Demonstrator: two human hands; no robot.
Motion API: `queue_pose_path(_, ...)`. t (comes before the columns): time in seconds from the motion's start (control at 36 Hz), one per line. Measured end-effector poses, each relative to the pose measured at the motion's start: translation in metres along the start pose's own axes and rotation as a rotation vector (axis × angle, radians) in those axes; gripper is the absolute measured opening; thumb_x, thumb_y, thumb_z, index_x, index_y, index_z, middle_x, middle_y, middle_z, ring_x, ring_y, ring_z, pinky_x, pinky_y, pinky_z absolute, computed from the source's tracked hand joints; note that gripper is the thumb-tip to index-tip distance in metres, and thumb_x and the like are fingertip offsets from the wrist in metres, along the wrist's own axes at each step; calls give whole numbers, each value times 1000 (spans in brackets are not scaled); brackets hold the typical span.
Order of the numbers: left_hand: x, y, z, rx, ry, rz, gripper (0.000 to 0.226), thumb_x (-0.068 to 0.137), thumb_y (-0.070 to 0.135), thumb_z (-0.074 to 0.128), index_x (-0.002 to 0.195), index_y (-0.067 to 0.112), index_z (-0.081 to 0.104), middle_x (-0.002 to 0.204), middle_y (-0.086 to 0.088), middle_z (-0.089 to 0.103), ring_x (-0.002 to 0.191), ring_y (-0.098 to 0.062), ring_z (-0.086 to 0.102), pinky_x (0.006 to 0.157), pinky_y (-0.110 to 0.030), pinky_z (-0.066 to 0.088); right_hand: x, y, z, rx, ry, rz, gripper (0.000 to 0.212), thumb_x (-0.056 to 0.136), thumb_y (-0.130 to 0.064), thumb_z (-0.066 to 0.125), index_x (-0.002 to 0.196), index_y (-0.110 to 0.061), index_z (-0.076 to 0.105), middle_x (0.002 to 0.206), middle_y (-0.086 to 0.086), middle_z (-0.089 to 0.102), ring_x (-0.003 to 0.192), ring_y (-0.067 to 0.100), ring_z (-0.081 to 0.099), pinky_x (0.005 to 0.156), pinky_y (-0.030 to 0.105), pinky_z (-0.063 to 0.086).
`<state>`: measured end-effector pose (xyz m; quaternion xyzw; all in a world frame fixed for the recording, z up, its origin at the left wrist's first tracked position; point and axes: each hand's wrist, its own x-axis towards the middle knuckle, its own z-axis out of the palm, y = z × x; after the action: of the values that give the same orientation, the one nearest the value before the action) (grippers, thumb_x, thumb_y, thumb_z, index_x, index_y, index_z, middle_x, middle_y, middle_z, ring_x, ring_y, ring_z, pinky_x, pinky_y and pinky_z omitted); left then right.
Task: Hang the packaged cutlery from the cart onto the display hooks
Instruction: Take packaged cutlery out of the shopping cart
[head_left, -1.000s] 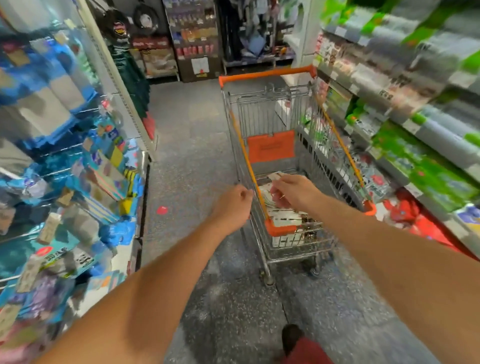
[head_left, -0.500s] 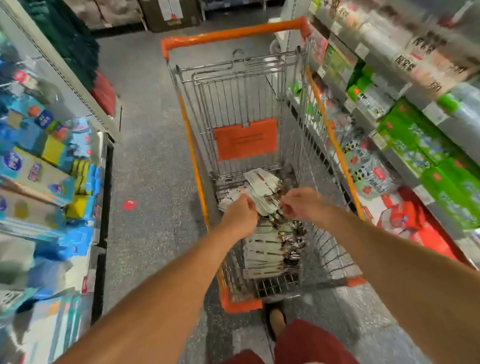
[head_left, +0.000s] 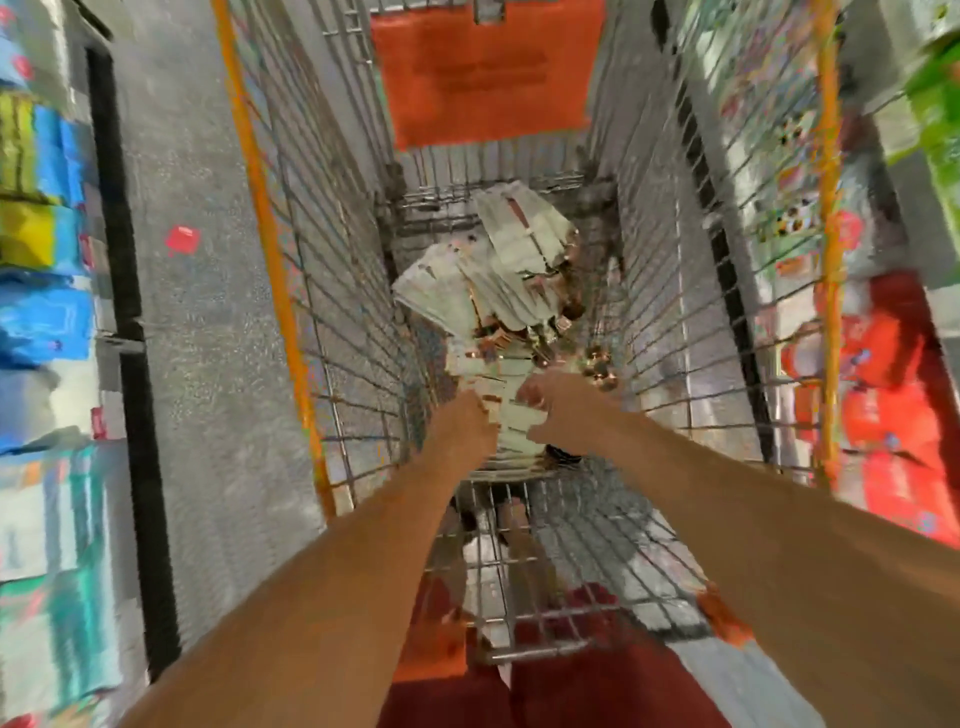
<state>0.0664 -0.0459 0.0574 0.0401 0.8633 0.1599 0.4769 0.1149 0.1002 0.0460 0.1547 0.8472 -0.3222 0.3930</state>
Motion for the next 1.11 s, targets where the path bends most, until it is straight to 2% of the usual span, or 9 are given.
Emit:
queue_pose_path(0.17,24,-28,34,53,18,-128,23,92,3,55,115,3,59,105,-12,63,96,-28,64,71,-32,51,23,6,48,-255,-170,-86,37,86,-24,67,122,-20,58,120,7,60,109,27,59,84,34,49)
queue_pose_path(0.31,39,-47,56,-22,110,-196,23,84,7,61,107,13,62,105,-7,63,93,-27,62,82,-44,57,26,6,75,-420,-102,-196,43,82,-37,66,118,-18,52,107,3,61,98,24,61,78,36,53)
queue_pose_path(0.53,53,-55,64,-139,149,-265,12,92,24,58,95,15,65,93,-3,67,73,-16,62,49,-23,40,34,-3,94,-692,-34,-212,26,88,-13,56,112,-17,61,104,1,64,95,21,62,71,32,41)
queue_pose_path(0.69,50,-37,41,-367,222,-348,34,101,31,43,109,2,58,90,-6,64,61,-12,53,43,-24,38,30,7,66,38,-115,72,19,92,-27,59,105,-15,66,93,2,68,78,17,64,64,29,56)
queue_pose_path(0.83,37,-11,12,-504,164,-214,56,103,52,27,112,7,60,103,-11,65,75,-18,57,73,-33,48,7,-1,8,658,-157,127,22,94,-25,65,113,-15,67,99,-3,70,84,9,64,70,23,52)
queue_pose_path(0.92,22,8,-12,-755,20,-147,88,77,86,35,122,15,62,120,-12,66,106,-29,64,100,-51,48,-5,-13,-23,771,-169,82,21,93,-28,66,111,-18,66,106,-1,73,94,15,67,85,31,53)
queue_pose_path(0.97,19,13,-24,-867,-79,-111,104,55,99,47,129,28,61,131,-10,64,117,-33,62,104,-57,44,-13,-26,-43,776,-119,53,31,85,-37,74,111,-22,65,106,1,72,93,16,68,90,37,54)
queue_pose_path(1.03,6,23,-45,-931,-193,-62,99,50,95,60,127,32,63,124,-9,68,112,-32,65,100,-53,49,-20,-38,-64,835,-87,9,41,78,-37,79,114,-24,65,107,1,74,95,18,70,91,40,54)
queue_pose_path(1.11,-27,42,-80,-977,-265,98,67,86,71,52,133,22,59,121,-20,67,104,-37,65,89,-47,51,-40,-60,-96,874,-75,-129,22,88,-20,71,110,-20,66,104,4,74,99,22,70,85,34,57)
